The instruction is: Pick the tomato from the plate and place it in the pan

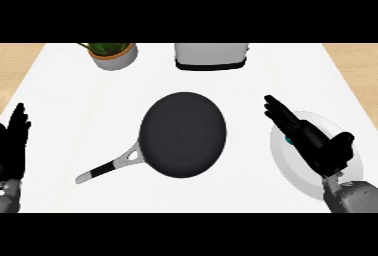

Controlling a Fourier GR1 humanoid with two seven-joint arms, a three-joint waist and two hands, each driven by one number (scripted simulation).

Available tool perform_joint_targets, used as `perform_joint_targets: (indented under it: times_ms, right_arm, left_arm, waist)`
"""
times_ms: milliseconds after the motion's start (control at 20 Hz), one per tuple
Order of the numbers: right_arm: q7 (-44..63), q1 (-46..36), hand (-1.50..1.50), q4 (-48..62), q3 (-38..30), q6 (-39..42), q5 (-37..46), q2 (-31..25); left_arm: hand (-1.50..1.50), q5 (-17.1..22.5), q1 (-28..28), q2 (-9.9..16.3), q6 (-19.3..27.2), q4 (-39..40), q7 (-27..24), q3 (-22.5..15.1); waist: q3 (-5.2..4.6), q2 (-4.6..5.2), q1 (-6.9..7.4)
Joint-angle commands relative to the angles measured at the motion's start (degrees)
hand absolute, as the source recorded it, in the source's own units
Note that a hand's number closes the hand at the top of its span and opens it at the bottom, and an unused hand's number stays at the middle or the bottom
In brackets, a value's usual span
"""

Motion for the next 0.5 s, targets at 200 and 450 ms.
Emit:
perform_joint_targets:
  times_ms: [200, 450]
  right_arm:
    - [-11.29, -2.16, -1.5, 11.34, -19.33, 14.14, -15.0, -7.43]
    - [-8.71, 3.18, -1.5, 24.14, -27.72, 3.53, -7.87, -14.68]
  left_arm:
    - [0.0, -3.59, 1.73, -2.7, -5.73, -7.28, -4.12, -9.26]
    - [0.0, -1.9, 3.66, -2.91, -9.07, -7.94, -4.11, -10.96]
  waist:
    - [0.49, 3.37, 2.8]
    - [0.49, 3.6, 1.45]
